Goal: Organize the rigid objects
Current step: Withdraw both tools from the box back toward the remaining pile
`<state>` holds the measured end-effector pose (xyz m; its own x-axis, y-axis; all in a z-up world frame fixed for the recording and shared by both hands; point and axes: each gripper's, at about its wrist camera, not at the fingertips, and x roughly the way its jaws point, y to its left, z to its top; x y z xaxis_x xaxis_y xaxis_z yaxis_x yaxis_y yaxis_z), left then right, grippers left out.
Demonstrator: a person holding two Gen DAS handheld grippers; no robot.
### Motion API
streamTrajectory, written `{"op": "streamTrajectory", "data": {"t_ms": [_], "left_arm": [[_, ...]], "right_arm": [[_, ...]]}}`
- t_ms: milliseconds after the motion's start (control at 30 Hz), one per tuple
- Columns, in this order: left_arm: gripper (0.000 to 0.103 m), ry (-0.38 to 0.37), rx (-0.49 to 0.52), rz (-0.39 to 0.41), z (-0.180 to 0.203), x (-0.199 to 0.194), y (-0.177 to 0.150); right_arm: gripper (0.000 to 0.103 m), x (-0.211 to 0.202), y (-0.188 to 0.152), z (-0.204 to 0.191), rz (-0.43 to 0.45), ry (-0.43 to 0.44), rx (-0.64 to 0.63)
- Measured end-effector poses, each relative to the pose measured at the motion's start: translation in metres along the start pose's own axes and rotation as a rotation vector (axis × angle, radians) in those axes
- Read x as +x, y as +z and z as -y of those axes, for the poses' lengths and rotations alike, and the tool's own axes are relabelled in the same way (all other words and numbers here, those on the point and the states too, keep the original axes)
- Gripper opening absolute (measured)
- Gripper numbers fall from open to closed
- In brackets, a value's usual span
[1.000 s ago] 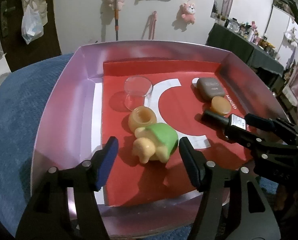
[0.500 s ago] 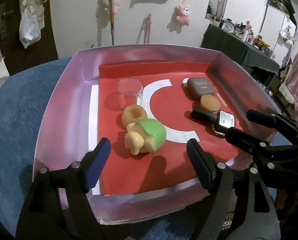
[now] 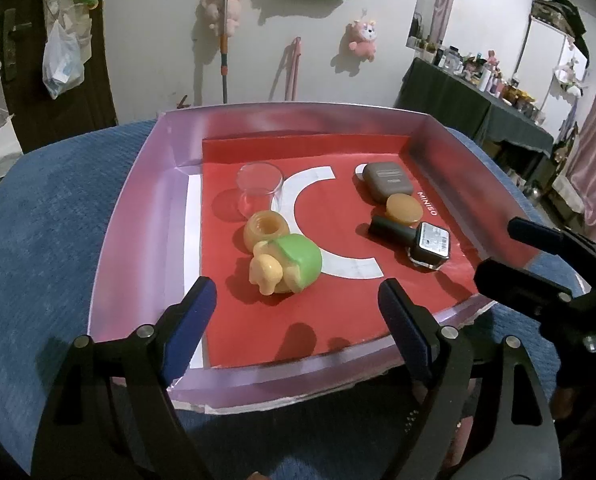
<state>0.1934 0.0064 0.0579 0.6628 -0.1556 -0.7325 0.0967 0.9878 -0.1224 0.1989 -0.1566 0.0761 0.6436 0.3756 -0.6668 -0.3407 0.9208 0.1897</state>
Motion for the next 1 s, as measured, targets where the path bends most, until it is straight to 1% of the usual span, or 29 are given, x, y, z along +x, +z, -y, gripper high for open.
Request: {"op": "streamTrajectory", "data": {"t_ms": [67, 100, 133, 167, 233, 433, 700, 833, 1000], "left_arm": [[0.084, -0.002, -0.001, 0.002, 0.001, -0.003, -0.001], [0.088, -0.003, -0.003, 0.003, 0.0, -0.004, -0.001], [0.092, 0.002, -0.006, 0.007, 0.0, -0.005, -0.002], [0.103, 0.009, -0.01, 0.012, -0.001, -0.007, -0.001], [0.103, 0.019, -0.022, 0.025, -0.004, -0.011, -0.002], [0.103, 0.018, -0.06, 0.029, -0.014, -0.019, -0.006], [0.103, 0.032, -0.035, 0.031, -0.009, -0.027, -0.013], [0.103, 0.026, -0.033, 0.032, -0.007, -0.033, -0.018], [0.103, 0.032, -0.024, 0.04, -0.002, -0.041, -0.023]], "right_arm": [[0.103, -0.001, 0.0, 0.002, 0.003, 0.012, 0.014], [0.103, -0.003, 0.0, 0.003, 0.004, 0.012, 0.021], [0.103, -0.003, 0.0, 0.003, 0.005, 0.011, 0.023], [0.103, -0.004, -0.001, 0.003, 0.007, 0.01, 0.027], [0.103, -0.007, -0.003, 0.005, 0.01, 0.014, 0.035], [0.103, -0.01, -0.006, 0.005, 0.011, 0.015, 0.039], [0.103, -0.021, -0.013, 0.001, 0.022, 0.025, 0.039], [0.103, -0.025, -0.017, 0.0, 0.028, 0.033, 0.043], [0.103, -0.032, -0.02, 0.001, 0.038, 0.025, 0.053]]}}
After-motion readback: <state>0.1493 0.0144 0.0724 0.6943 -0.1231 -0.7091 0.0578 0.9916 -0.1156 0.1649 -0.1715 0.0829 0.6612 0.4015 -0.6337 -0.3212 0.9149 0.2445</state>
